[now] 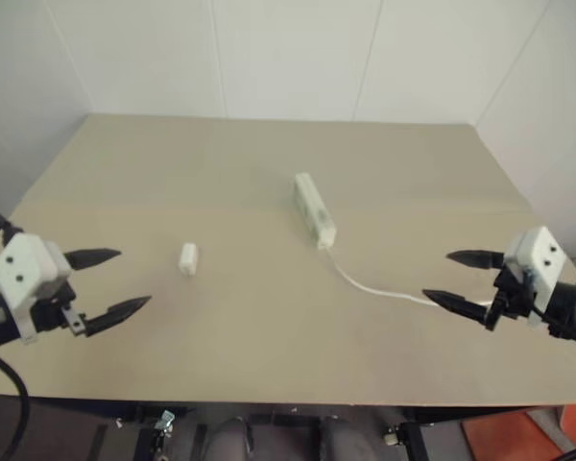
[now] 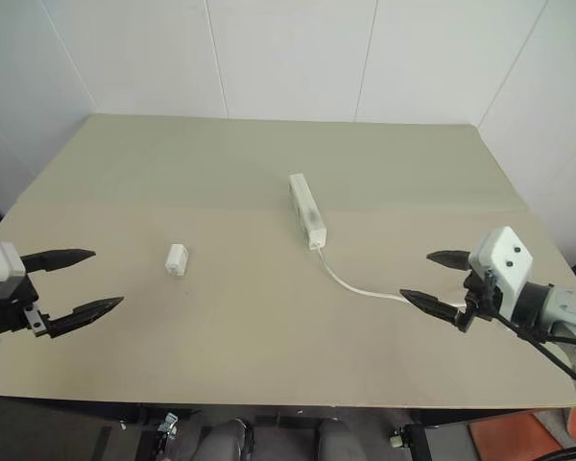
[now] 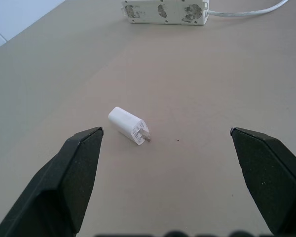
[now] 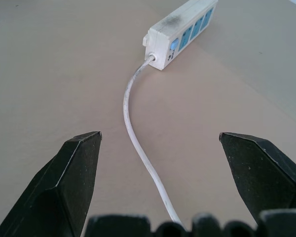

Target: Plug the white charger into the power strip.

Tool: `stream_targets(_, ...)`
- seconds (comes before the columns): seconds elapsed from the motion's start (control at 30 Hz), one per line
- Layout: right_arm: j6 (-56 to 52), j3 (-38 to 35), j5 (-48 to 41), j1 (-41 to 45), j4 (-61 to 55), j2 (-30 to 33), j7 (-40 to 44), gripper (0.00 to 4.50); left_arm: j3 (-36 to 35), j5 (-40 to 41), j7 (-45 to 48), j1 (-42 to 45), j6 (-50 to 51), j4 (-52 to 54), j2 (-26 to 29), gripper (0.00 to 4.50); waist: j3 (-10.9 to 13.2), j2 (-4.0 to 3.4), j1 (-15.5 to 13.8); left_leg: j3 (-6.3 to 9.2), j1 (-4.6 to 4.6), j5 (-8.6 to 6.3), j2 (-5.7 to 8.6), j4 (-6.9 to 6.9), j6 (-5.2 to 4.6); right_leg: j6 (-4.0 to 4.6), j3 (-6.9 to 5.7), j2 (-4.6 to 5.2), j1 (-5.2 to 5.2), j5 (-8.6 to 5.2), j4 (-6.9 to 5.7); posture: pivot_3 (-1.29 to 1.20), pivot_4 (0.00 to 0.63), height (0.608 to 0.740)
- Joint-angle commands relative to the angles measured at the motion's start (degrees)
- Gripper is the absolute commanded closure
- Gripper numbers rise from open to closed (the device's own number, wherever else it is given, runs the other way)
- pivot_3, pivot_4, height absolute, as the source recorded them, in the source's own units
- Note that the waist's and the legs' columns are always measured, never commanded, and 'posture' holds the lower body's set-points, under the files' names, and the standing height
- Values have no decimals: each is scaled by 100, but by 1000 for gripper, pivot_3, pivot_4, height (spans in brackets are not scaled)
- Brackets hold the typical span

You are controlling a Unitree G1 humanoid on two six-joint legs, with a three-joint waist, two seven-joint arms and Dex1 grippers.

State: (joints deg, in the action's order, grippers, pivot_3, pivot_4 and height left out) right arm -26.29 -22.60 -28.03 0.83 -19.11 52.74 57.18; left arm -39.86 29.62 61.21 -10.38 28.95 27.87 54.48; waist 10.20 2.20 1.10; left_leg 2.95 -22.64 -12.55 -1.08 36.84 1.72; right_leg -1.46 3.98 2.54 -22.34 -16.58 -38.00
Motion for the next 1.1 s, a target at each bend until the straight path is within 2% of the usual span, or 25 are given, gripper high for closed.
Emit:
stream_targets(0.03,133,-89,-18,21,-74,18,-18,16,-51,103,-61,19,20,142,54,0,0,0,-1,0,0,0,0,0,0,0,0,0,0,0,0,0,150,740)
stream_targets(0.43,136,142,65,175,-79,-112,-188,16,30,185,-169,34,1,161,15,0,0,0,3,1,1,0,0,1,0,0,0,0,1,0,-2,0,150,740)
stream_targets(0.7,-307,1670,621,1005,25,-1229,-1310,16,229,223,-248,190,-5,150,53,0,0,0,67,1,12,0,-1,2,0,1,2,-2,5,0,-8,0,150,740)
stream_targets(0.87,-463,2148,927,1477,583,-2008,-2011,16,290,268,-325,197,20,234,28,0,-1,0,114,2,8,0,0,1,0,1,1,-1,3,0,-7,0,150,740)
stream_targets(1.1,-256,2655,1358,2230,1612,-2861,-2460,16,413,309,-412,202,13,284,-18,0,-1,-1,146,3,9,0,0,1,0,1,2,-1,1,1,-11,0,150,740)
